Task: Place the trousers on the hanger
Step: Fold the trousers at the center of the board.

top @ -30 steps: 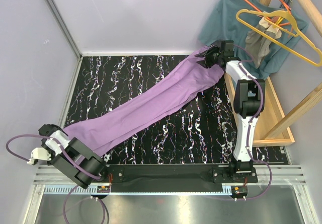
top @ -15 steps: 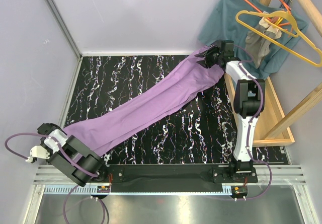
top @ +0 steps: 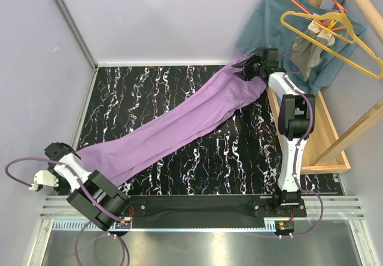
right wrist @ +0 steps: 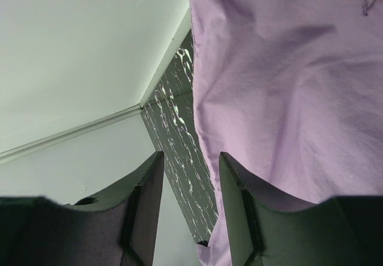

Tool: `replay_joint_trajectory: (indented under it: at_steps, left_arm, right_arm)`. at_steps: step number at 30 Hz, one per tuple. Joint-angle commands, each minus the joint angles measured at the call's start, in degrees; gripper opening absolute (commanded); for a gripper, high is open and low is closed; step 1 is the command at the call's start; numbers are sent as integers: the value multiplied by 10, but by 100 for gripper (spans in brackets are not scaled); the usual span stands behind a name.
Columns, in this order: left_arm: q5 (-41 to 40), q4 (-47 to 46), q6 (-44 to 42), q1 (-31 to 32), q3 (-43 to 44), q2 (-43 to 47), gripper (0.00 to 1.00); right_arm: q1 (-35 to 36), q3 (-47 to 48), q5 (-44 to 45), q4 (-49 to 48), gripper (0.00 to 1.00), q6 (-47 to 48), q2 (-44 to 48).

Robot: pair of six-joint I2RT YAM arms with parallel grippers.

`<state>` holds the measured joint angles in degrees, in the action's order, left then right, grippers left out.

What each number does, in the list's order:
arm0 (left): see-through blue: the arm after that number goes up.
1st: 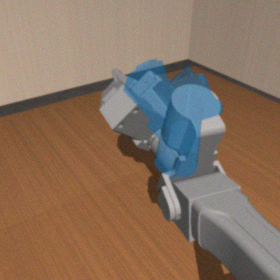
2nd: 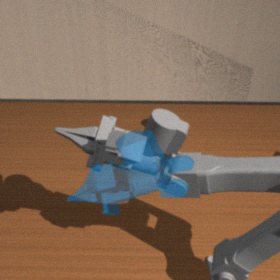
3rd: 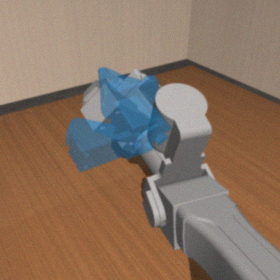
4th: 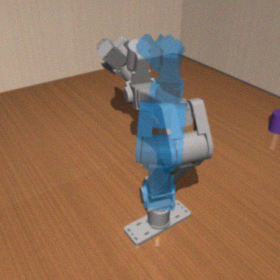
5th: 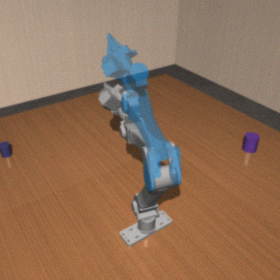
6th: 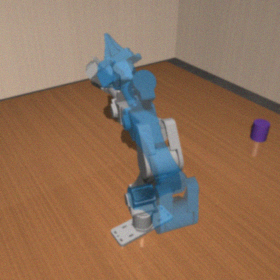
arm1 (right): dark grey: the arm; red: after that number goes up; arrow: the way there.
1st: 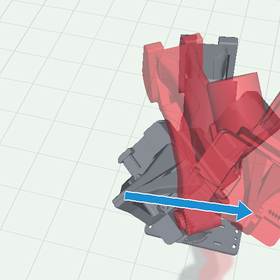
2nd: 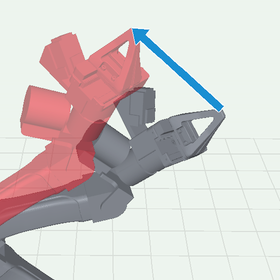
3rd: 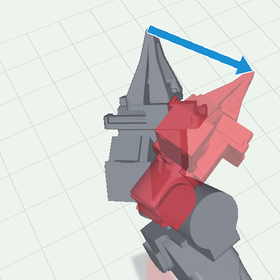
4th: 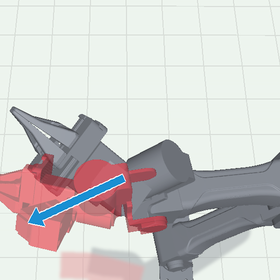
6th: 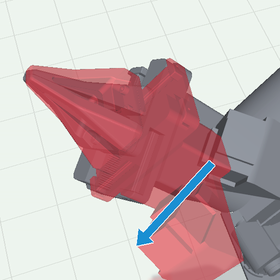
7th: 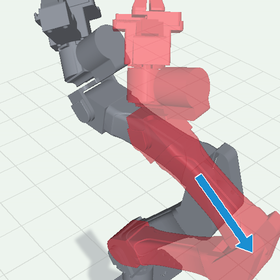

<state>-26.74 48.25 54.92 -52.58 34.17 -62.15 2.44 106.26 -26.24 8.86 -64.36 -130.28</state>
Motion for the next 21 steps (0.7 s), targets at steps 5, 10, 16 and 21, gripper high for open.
replay_joint_trajectory:
  at_steps: [5, 10, 16, 21]
  left_arm:
    - [-40, -2, -6, -2, 24, 4, 25]
    - [-33, -42, -46, -11, 45, -40, 59]
    - [-26, -69, -42, -26, 18, -52, 46]
    - [-18, -69, -32, -37, 10, -55, 39]
  right_arm:
    - [-5, 10, -19, -29, 49, -18, 2]
    - [-4, -1, -17, -29, 49, -13, 16]
    - [-6, 3, -15, -25, 49, -12, 13]
    - [-9, 3, -16, -26, 49, -12, 13]
